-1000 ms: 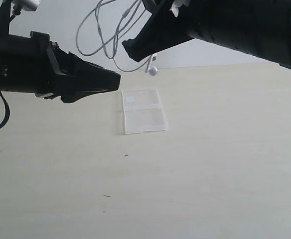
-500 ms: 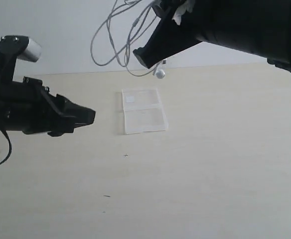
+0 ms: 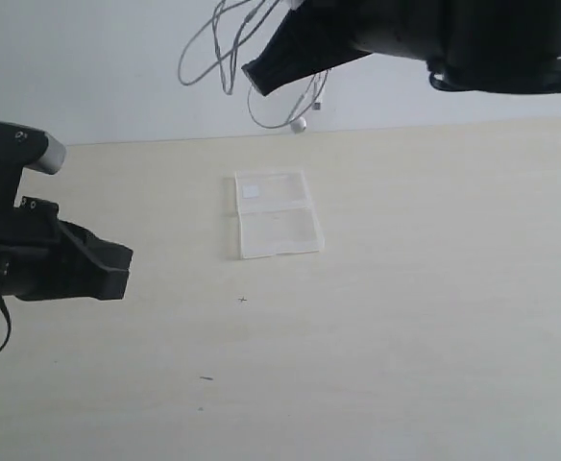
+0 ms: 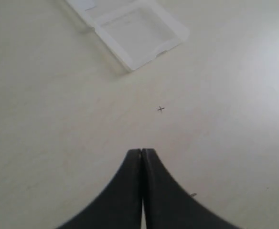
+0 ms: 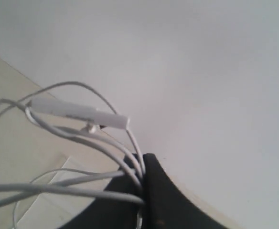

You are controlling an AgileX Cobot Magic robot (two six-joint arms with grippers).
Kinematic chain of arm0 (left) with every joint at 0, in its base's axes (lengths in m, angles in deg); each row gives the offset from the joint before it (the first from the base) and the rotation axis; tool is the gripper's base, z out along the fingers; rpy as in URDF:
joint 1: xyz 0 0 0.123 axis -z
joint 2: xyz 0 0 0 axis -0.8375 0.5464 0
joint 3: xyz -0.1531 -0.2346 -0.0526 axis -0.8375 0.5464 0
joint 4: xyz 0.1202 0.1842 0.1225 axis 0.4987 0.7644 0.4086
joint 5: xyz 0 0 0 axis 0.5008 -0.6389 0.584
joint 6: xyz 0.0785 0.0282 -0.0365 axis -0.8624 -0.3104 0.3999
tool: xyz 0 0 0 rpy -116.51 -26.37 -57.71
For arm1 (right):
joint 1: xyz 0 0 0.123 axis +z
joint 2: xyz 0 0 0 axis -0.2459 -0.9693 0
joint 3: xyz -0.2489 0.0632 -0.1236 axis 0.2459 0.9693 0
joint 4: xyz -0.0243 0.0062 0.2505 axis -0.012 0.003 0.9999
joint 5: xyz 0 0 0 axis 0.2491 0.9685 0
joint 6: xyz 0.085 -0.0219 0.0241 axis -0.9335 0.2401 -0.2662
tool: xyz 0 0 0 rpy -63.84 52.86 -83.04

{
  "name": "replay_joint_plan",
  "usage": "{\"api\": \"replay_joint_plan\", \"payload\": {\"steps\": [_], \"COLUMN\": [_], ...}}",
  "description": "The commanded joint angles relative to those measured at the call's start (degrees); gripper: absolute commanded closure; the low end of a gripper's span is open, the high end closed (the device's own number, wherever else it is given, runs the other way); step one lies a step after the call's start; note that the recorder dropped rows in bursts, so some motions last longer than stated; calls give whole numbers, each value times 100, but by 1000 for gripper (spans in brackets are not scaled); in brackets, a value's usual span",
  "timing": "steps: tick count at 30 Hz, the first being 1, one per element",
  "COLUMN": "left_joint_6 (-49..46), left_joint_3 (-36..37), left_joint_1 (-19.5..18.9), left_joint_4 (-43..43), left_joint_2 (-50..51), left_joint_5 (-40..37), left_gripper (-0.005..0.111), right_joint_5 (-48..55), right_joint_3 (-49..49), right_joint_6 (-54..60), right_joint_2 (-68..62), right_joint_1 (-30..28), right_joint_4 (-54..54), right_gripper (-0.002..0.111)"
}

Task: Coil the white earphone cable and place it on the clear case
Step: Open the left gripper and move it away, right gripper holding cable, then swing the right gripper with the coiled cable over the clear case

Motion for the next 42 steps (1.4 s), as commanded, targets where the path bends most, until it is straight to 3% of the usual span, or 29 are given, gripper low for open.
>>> {"api": "replay_joint_plan", "payload": {"steps": [1,5,10,13,15,18,23,26,29,32,42], "left_joint_6": [-7,-7,-7,21,33,33,42,42,117,128,144], "left_joint_3": [61,61,61,66,77,106,363,597,693,693,693], "left_joint_1": [28,28,28,28,28,28,17,17,17,17,17], "left_joint_4": [-24,-24,-24,-24,-24,-24,-24,-24,-24,-24,-24], "left_joint_2": [26,26,26,26,26,26,26,26,26,26,26], "left_joint_5": [-259,-259,-259,-252,-252,-252,-644,-1086,-1139,-1054,-897], "left_gripper": [107,107,107,107,107,107,107,107,107,107,107], "right_joint_5": [-251,460,2829,3516,3926,4695,5649,6184,6628,7319,8499], "right_joint_3": [-167,-154,-154,-154,-142,-196,-337,-388,-554,-1023,-2990], "right_joint_6": [-1536,-2063,-1328,-1476,-2026,-3967,-8563,-10694,-11960,-12446,-12234], "right_joint_2": [-275,-300,-300,-300,-300,-300,-300,-300,-300,-460,-1850], "right_joint_1": [-17,-17,-17,-17,-17,-17,-17,-17,-54,-249,-996], "right_joint_4": [10,10,10,10,-597,-2996,-7974,-10034,-11238,-11298,-10240], "right_gripper": [108,108,108,108,108,108,108,108,108,108,108]}}
